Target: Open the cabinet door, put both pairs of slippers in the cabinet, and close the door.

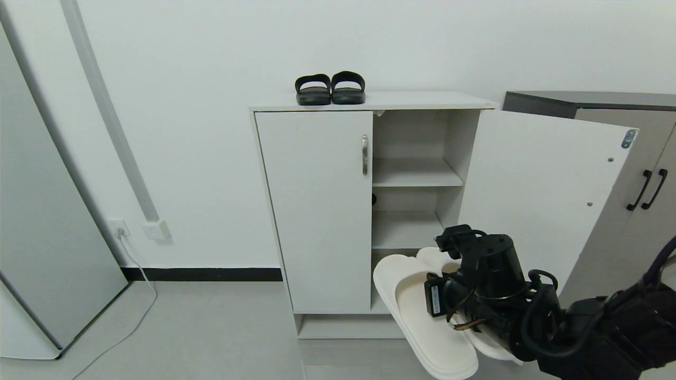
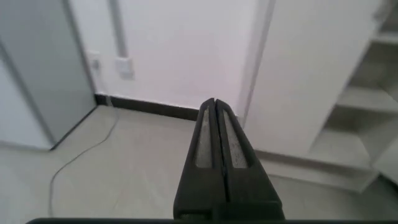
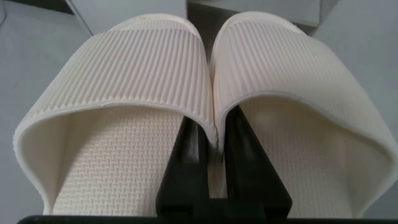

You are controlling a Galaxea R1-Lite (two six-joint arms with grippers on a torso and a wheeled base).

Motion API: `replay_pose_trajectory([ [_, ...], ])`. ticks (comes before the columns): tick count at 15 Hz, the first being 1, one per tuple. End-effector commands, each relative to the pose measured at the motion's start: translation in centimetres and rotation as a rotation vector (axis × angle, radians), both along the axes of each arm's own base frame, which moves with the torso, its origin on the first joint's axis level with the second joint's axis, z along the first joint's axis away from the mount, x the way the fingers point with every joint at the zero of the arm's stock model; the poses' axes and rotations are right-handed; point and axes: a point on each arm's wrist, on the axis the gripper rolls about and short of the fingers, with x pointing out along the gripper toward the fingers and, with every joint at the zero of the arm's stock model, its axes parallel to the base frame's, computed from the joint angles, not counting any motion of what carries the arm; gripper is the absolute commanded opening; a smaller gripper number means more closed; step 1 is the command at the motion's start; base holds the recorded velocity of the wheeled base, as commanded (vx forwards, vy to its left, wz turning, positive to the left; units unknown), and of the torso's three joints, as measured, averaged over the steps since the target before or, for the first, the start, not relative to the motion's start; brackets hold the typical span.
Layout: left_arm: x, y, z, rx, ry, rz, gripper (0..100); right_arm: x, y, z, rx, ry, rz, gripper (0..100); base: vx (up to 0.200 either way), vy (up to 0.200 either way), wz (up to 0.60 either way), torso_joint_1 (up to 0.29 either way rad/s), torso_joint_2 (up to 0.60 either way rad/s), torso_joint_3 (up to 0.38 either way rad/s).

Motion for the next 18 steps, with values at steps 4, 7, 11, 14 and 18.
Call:
replay_pose_trajectory([
  [4,-0.8,-0.9,-5.2,0.042,-0.084,-0.264,0,0.1,0.3,-0.6,-0.002,0.006,0.007,0,0.0,0.0,0.0,0.0,0.0,0.0],
  [7,-0.8,-0.9,-5.3,0.036,-0.083,-0.265,0,1.4,1.8,-0.9,0.022,-0.042,-0.035,0,0.0,0.0,0.0,0.0,0.0,0.0],
  [11,-0.8,-0.9,-5.3,0.041,-0.082,-0.264,0,4.4,4.8,-0.5,0.029,-0.119,-0.227,0,0.0,0.0,0.0,0.0,0.0,0.0],
  [14,-0.8,-0.9,-5.3,0.041,-0.082,-0.265,0,5.6,5.9,-0.7,0.021,-0.137,-0.325,0,0.0,-0.2,0.0,0.001,0.0,0.001],
  [18,-0.8,-0.9,-5.2,0.039,-0.084,-0.264,0,5.5,5.9,-0.9,0.017,-0.134,-0.326,0,0.0,-0.2,0.0,0.002,0.0,-0.002],
])
